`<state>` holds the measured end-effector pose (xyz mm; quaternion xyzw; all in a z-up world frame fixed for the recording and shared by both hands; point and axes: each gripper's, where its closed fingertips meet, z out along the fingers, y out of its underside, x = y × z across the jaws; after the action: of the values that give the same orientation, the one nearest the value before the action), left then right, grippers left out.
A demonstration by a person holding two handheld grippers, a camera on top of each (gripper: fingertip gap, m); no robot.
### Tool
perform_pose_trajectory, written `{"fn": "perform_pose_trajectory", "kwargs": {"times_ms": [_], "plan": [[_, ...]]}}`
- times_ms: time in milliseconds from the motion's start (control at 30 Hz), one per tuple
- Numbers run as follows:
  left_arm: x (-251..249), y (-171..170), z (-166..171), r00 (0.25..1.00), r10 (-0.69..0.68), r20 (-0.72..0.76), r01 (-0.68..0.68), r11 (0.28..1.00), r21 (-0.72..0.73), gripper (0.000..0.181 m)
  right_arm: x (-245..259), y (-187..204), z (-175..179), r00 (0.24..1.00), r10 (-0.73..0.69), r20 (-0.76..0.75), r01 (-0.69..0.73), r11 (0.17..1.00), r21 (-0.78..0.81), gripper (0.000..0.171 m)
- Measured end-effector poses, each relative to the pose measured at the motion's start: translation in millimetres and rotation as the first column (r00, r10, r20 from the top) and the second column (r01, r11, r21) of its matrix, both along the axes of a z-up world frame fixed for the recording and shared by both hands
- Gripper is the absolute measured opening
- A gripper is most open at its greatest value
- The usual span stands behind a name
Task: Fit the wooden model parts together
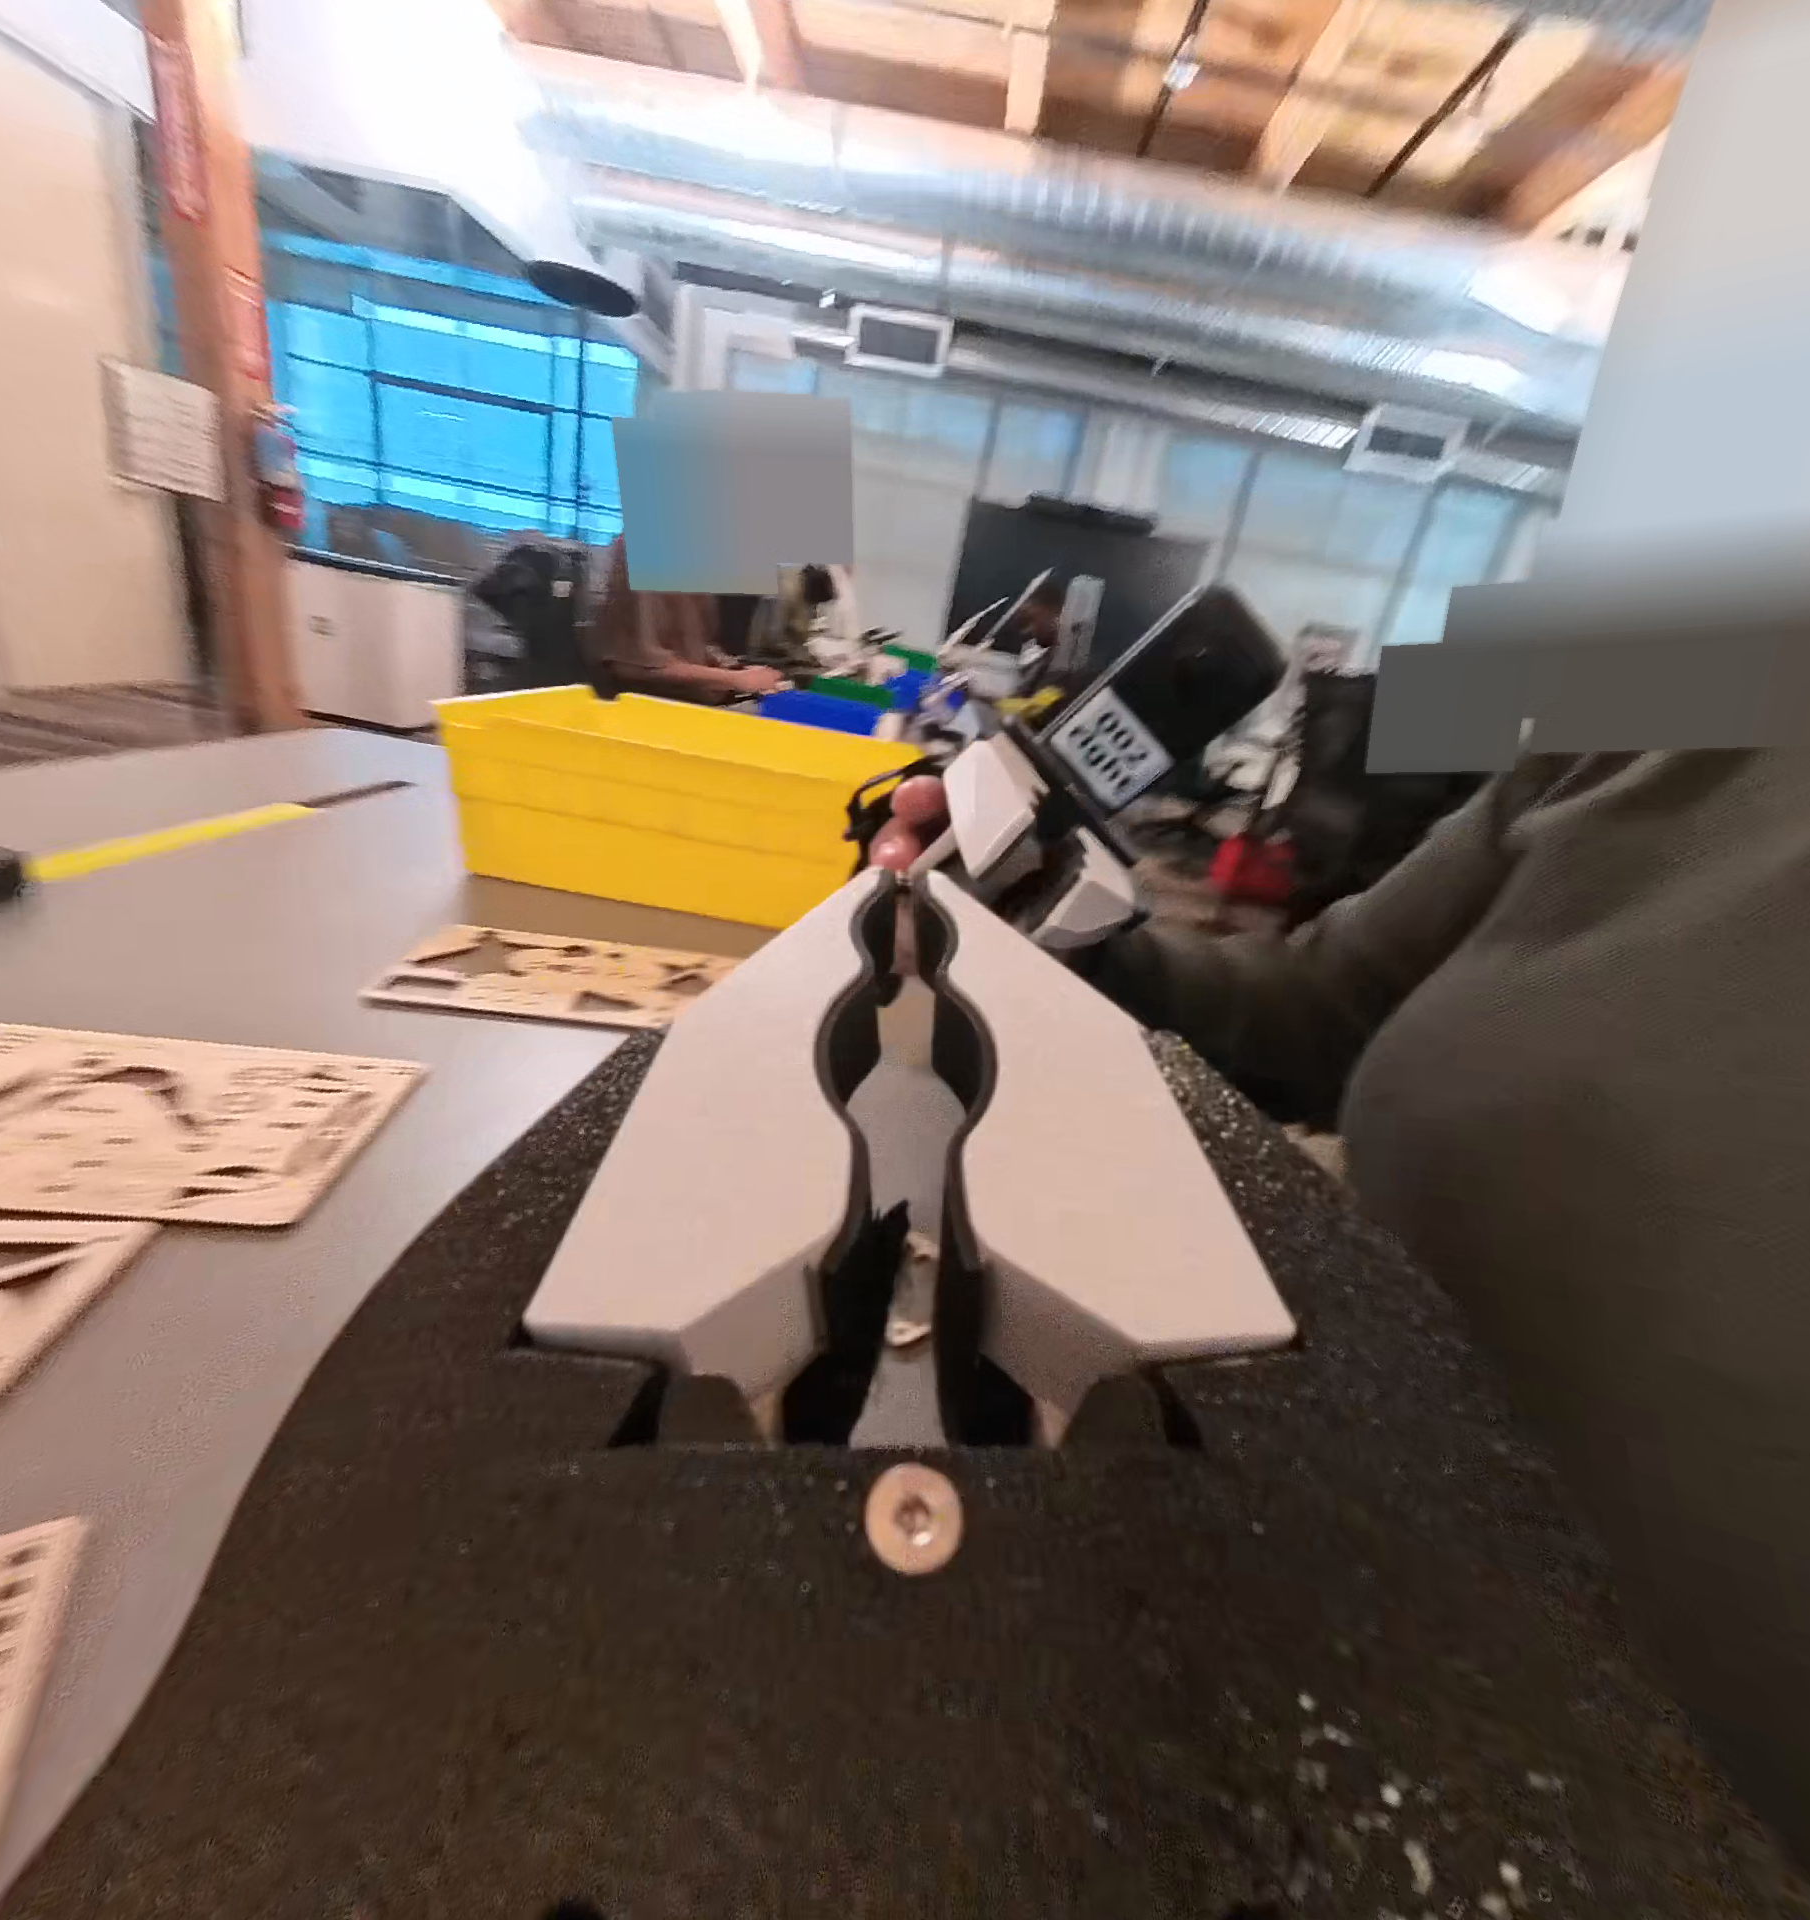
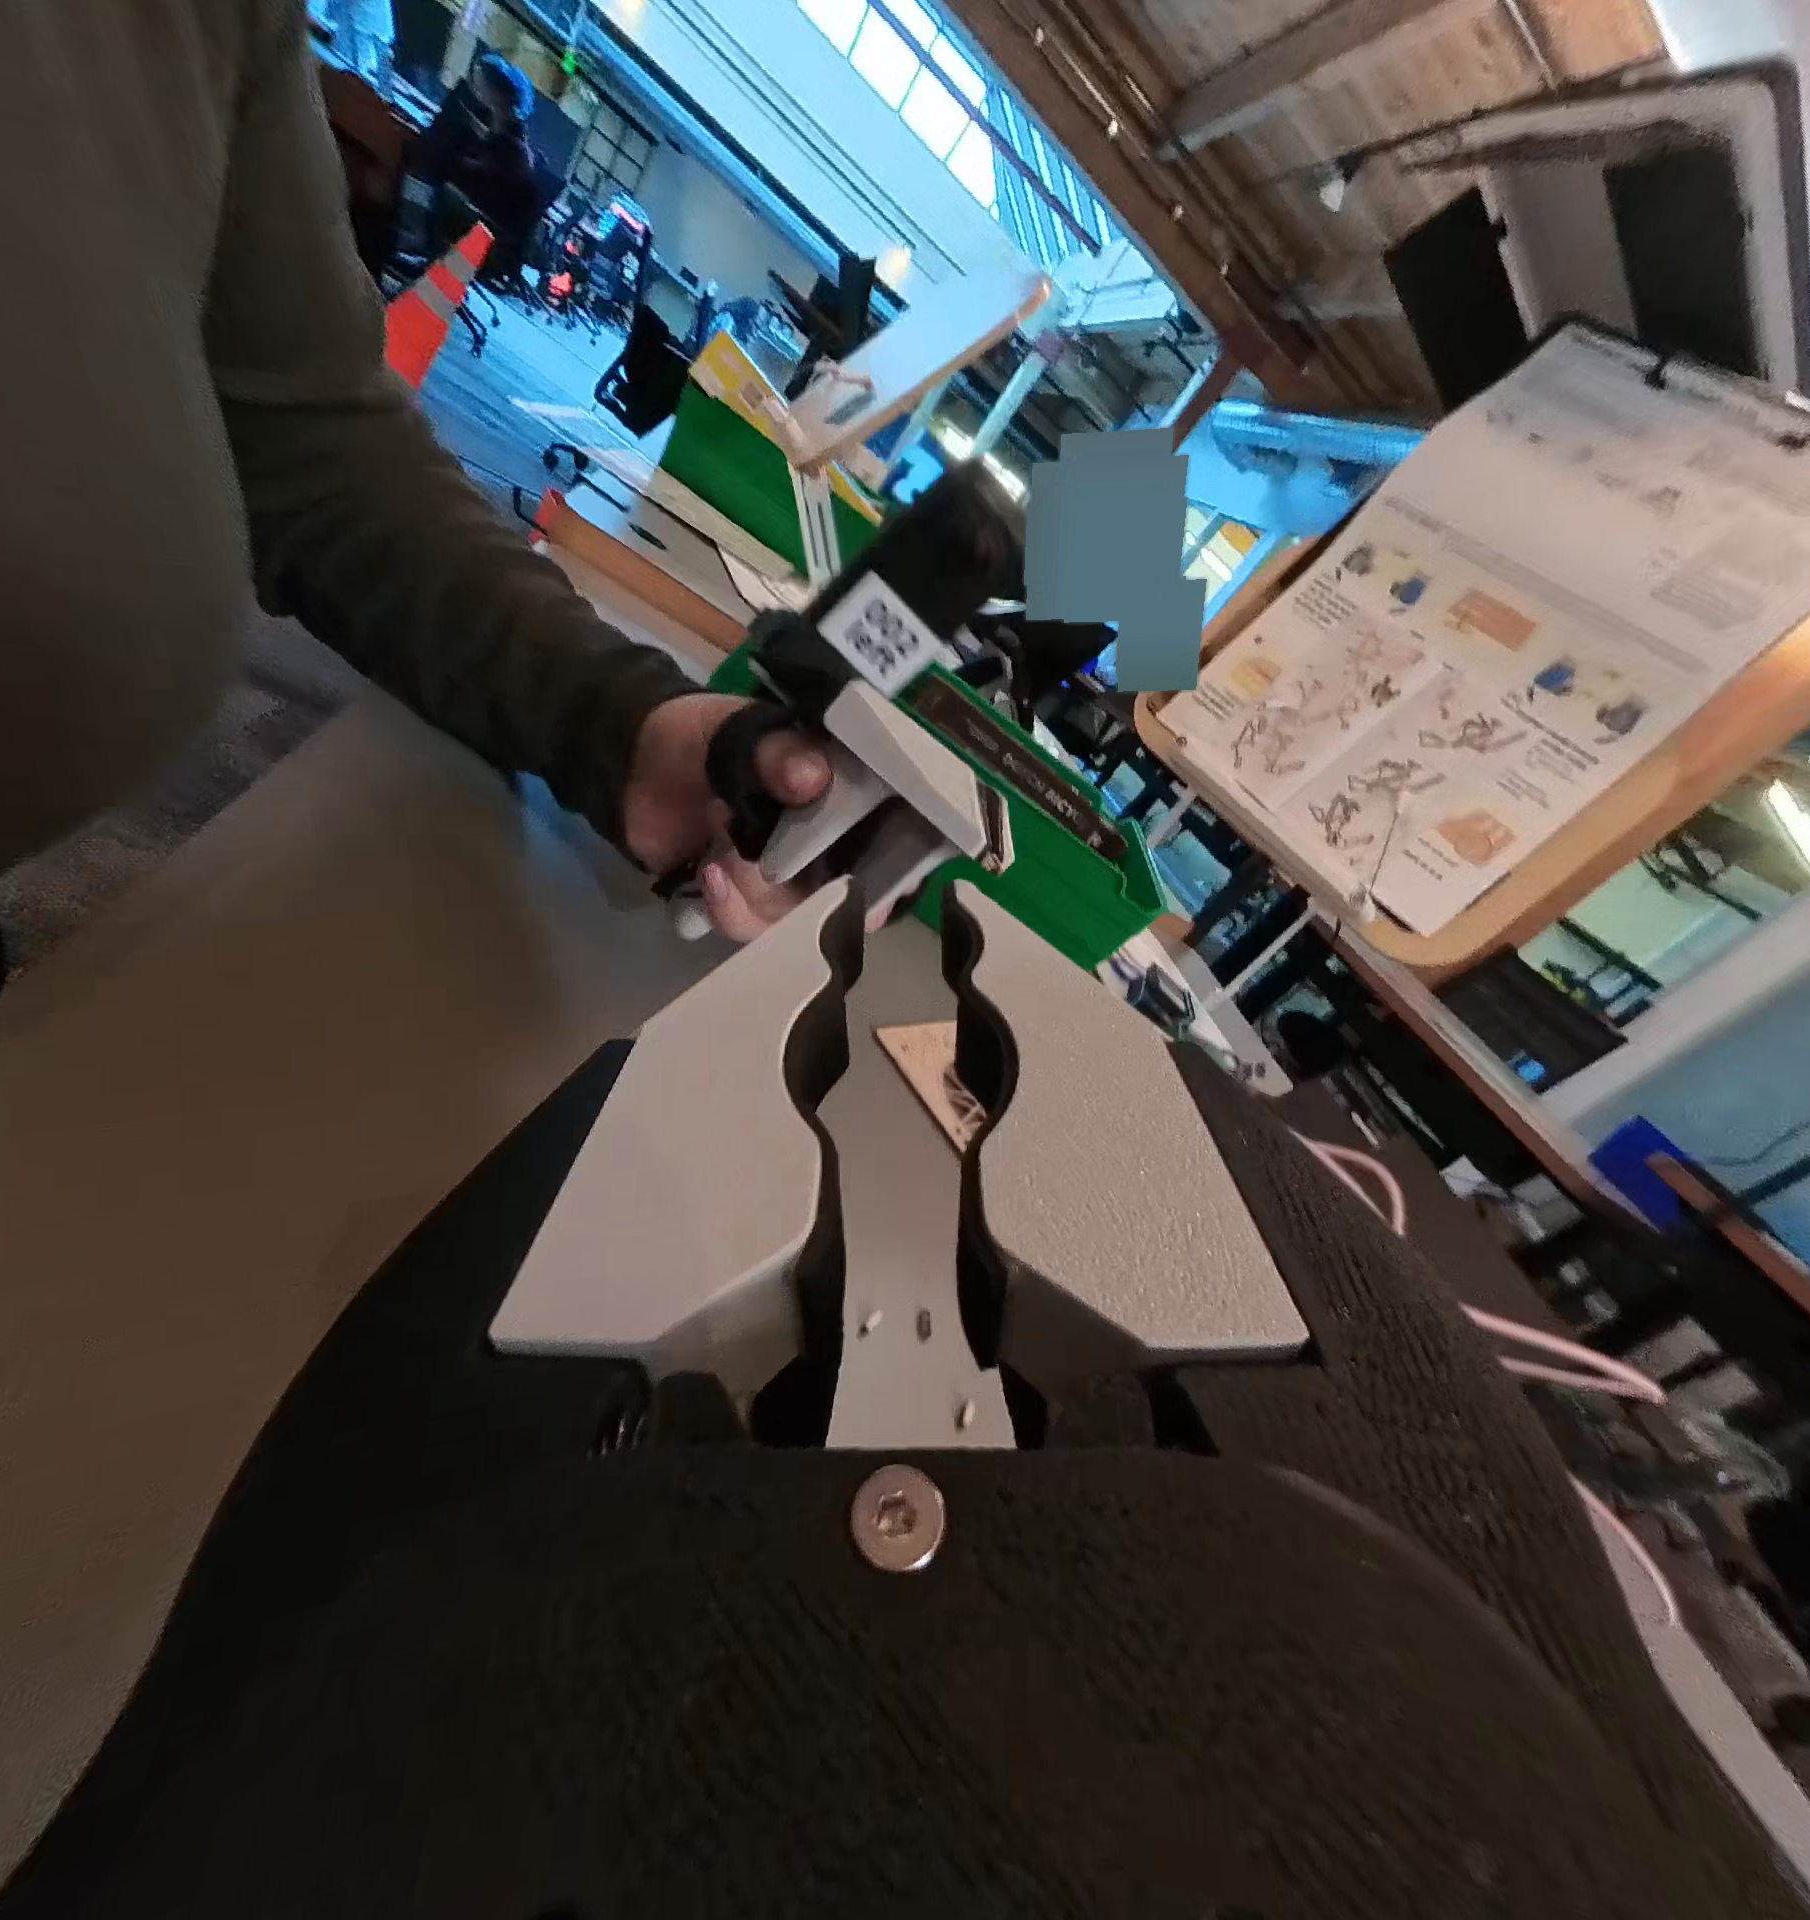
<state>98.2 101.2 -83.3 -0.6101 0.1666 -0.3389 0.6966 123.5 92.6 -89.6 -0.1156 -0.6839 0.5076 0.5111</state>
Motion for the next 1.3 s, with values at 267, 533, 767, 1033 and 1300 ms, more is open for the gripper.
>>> {"fn": "perform_pose_trajectory", "kwargs": {"times_ms": [267,533,767,1033,1300], "plan": [[2,-5,5,0.978,-0.128,0.164,0.134,0.991,-0.025,0.001,-9,2,18,0.998,-0.056,0.017,0.058,0.988,-0.14,0.006],[8,-12,11,0.972,-0.167,0.164,0.164,0.986,0.03,0.0,-16,-3,18,0.994,0.034,0.106,0.004,0.941,-0.339,0.005],[11,-11,9,0.975,-0.165,0.147,0.16,0.986,0.042,0.0,-17,-7,18,0.983,0.123,0.135,-0.05,0.892,-0.45,0.003],[13,-11,8,0.977,-0.163,0.139,0.158,0.986,0.045,0.0,-17,-7,16,0.98,0.134,0.145,-0.052,0.883,-0.467,0.001],[13,-11,8,0.978,-0.158,0.136,0.152,0.987,0.052,0.0,-18,-7,17,0.981,0.129,0.143,-0.045,0.876,-0.479,0.004]]}}
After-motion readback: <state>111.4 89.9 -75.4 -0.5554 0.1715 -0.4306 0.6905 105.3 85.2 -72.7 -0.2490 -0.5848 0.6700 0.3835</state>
